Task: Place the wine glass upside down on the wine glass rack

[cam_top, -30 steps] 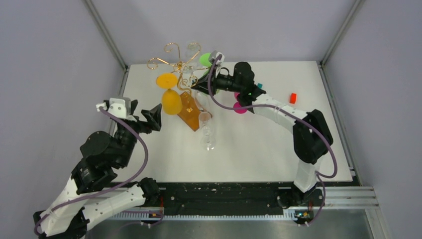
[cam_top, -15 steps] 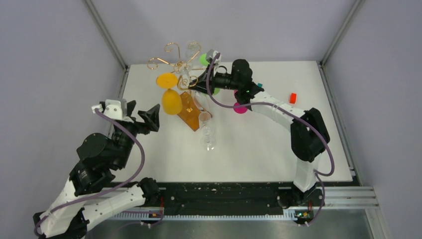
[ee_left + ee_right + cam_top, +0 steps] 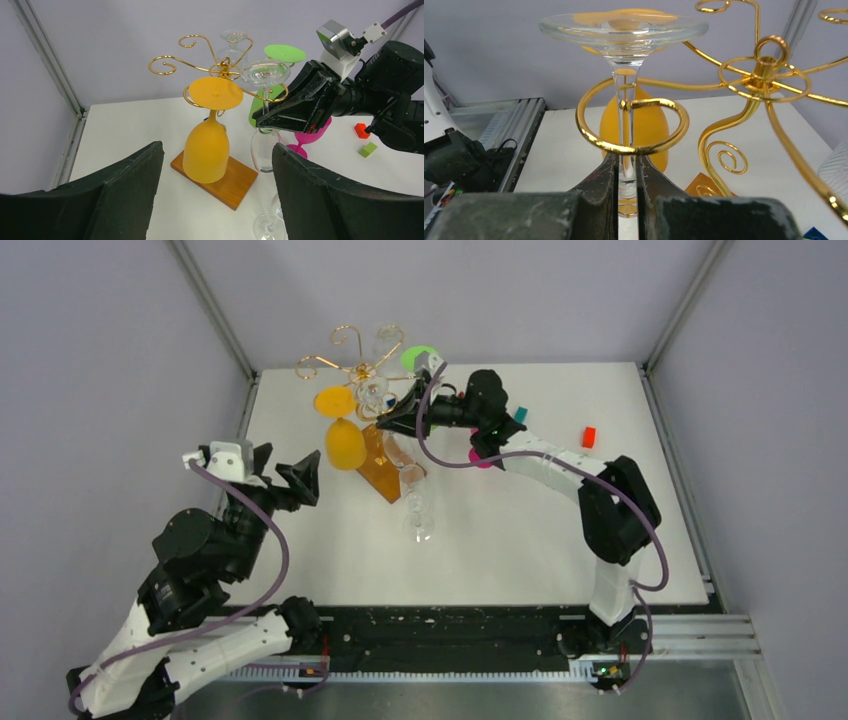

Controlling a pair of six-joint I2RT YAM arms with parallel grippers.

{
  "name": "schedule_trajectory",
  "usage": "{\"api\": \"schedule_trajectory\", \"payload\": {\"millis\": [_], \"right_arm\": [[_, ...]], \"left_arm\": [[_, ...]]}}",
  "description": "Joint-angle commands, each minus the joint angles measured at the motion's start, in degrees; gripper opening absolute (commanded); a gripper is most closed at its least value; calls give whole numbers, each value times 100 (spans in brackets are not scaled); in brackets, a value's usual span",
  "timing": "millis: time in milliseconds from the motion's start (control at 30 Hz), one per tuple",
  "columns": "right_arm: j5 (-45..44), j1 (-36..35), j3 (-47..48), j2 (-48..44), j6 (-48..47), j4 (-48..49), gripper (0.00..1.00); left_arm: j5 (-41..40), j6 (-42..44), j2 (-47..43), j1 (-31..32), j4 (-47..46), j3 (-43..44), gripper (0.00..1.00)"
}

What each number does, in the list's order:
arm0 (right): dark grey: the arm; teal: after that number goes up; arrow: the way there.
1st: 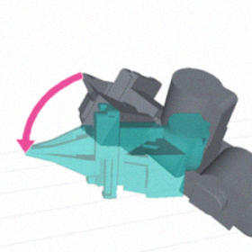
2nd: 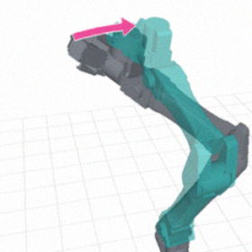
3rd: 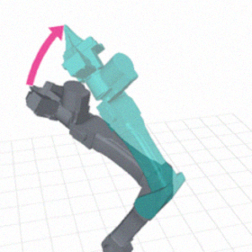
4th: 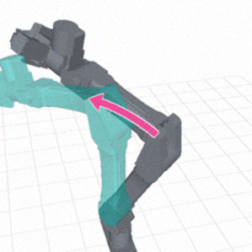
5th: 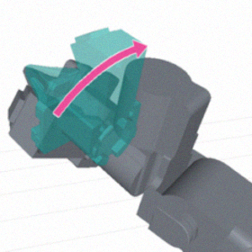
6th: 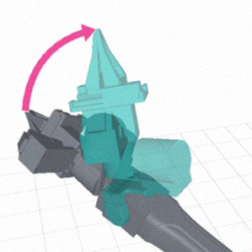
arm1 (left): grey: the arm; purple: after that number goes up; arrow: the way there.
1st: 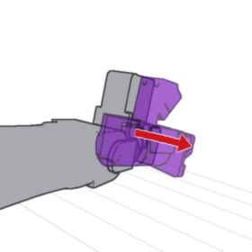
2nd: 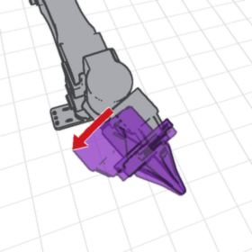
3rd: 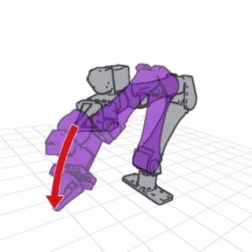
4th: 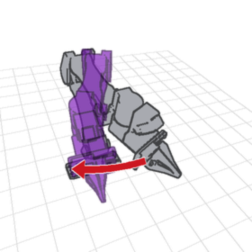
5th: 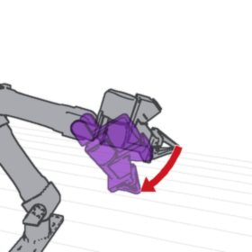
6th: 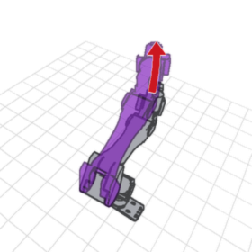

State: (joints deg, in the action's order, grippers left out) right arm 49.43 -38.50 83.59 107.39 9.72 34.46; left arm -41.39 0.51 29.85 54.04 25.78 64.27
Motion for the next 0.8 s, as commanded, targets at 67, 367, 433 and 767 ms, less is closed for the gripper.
{"api": "schedule_trajectory", "payload": {"millis": [67, 367, 433, 767], "right_arm": [[20, -48, -328, -437, -23, 1143, 0], [-813, -39, -969, -779, -282, 1588, 0], [-952, -35, -1098, -826, -287, 1814, 0], [-1108, -36, -1253, -756, 46, 2541, 0]], "left_arm": [[56, -26, -16, -16, -73, -31, 84], [47, -30, -74, -17, -64, -90, 84], [40, -30, -78, -16, -68, -93, 84], [73, -33, -67, -16, -101, -126, 84]]}}
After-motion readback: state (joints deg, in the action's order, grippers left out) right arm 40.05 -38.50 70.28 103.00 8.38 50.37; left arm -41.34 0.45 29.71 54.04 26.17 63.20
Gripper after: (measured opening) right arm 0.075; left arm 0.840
